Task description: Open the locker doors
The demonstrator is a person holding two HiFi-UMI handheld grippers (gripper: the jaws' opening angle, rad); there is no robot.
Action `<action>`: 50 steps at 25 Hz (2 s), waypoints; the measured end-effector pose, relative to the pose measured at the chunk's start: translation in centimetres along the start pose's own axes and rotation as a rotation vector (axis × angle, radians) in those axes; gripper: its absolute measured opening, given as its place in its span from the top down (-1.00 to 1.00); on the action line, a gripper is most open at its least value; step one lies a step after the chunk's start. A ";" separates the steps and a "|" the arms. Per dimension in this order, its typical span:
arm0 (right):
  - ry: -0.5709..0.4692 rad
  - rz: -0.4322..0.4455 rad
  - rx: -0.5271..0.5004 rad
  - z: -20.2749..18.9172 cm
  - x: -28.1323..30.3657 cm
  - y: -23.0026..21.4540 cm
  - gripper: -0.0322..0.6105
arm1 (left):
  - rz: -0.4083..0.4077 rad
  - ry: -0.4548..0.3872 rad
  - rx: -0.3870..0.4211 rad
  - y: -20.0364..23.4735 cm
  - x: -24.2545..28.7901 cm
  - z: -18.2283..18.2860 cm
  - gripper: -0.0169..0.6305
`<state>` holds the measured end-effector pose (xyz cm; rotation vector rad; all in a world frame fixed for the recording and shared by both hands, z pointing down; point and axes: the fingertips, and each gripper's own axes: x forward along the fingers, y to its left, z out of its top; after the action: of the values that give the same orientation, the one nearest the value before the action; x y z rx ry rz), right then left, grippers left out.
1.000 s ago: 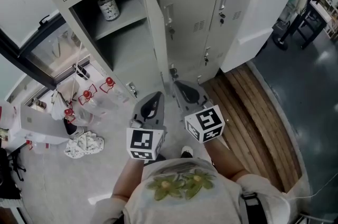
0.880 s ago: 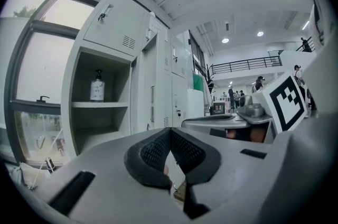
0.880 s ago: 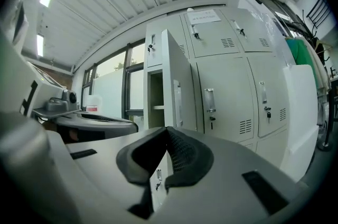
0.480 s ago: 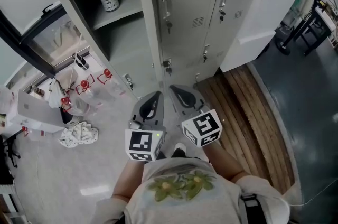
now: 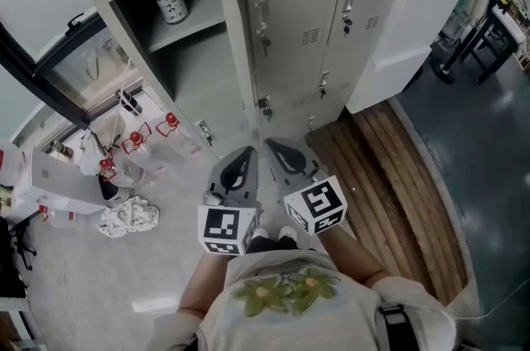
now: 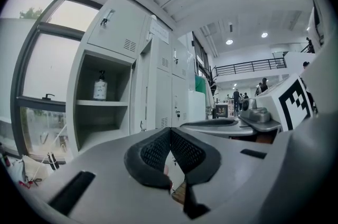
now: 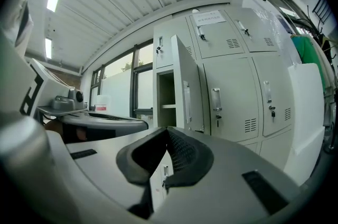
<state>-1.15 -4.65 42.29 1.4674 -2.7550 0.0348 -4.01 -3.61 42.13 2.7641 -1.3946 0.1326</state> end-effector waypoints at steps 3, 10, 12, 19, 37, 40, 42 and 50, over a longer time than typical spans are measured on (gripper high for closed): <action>0.001 -0.008 -0.021 0.5 0.5 0.1 0.81 | -0.007 0.002 -0.015 0.6 0.1 0.3 0.86; -0.006 -0.046 -0.023 1.2 2.0 0.4 0.81 | -0.060 -0.015 0.011 1.7 0.6 0.9 0.86; -0.003 -0.068 -0.012 1.0 2.3 0.0 0.81 | -0.077 -0.025 0.020 2.0 1.0 1.2 0.86; -0.003 -0.131 -0.022 0.5 2.7 -0.3 0.81 | -0.134 -0.017 -0.008 2.7 1.7 -0.6 0.86; -0.015 0.022 -0.003 1.8 2.3 -8.8 0.81 | -0.007 -0.031 -0.022 -2.4 8.4 1.9 0.86; -0.022 0.064 -0.001 2.2 1.9 -11.7 0.81 | 0.044 -0.031 -0.010 -3.5 10.7 2.3 0.86; -0.028 0.090 0.008 2.3 1.6 -13.2 0.81 | 0.083 -0.028 -0.005 -3.8 12.0 2.4 0.86; -0.027 0.215 0.006 2.4 0.6 -17.2 0.81 | 0.267 -0.023 -0.026 -4.3 14.9 2.7 0.86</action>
<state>12.77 -14.81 40.07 1.1742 -2.9239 0.0267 8.45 -13.17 40.87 2.5538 -1.7515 0.0904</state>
